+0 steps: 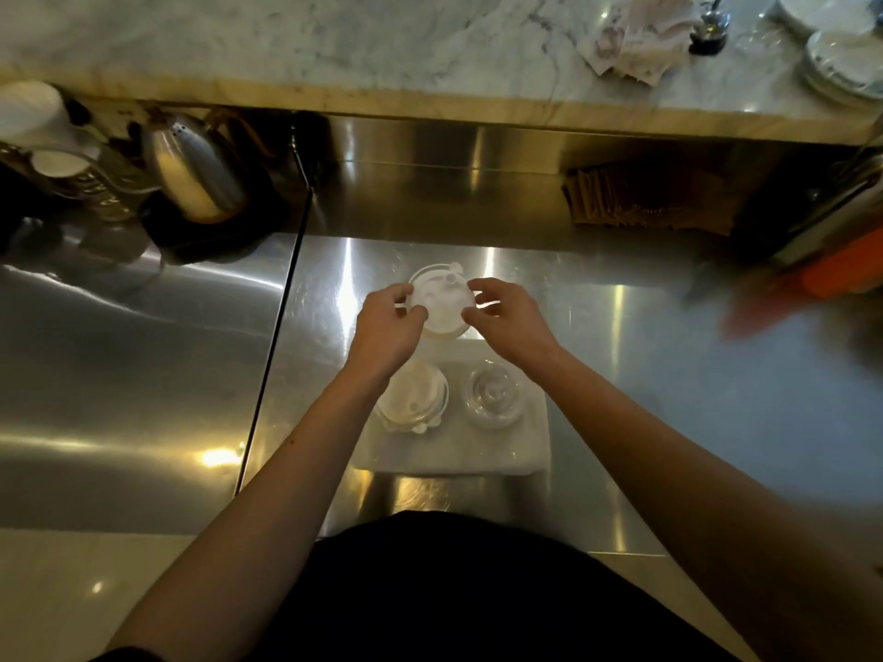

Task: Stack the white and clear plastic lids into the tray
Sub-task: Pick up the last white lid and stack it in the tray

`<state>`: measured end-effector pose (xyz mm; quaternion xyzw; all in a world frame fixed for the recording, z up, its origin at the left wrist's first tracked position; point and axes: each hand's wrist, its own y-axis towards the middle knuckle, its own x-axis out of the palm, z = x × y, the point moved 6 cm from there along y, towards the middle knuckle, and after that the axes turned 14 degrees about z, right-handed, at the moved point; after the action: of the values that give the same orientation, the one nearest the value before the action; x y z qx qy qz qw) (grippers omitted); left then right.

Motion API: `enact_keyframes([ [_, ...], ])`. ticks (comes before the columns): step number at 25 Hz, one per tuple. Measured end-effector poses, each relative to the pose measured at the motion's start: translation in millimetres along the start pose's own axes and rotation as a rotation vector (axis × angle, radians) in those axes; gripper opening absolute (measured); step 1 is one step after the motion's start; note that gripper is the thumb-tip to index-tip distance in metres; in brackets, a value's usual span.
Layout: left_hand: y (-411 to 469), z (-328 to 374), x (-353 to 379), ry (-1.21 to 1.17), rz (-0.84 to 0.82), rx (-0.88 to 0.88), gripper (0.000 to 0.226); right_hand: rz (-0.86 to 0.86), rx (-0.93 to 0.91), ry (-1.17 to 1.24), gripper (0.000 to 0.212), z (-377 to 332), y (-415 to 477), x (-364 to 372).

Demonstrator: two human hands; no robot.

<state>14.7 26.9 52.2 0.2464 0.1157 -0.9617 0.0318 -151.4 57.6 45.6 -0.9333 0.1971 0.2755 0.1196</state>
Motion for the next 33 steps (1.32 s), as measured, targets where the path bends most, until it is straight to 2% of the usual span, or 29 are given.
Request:
enact_keyframes([
  [12, -41.8, -63.4, -35.6, -0.068, 0.047, -0.129, 0.043, -0.171, -0.059, -0.096, 0.045, 11.7, -43.2, 40.4],
  [27, -55.5, -92.6, -32.0, -0.022, -0.013, -0.160, 0.045, -0.213, -0.019, -0.131, 0.043, 24.8, -66.3, 51.6],
  [33, -55.0, -90.8, -29.9, -0.008, -0.023, -0.112, 0.038, -0.202, -0.009, -0.133, 0.047, 27.2, -67.0, 53.6],
])
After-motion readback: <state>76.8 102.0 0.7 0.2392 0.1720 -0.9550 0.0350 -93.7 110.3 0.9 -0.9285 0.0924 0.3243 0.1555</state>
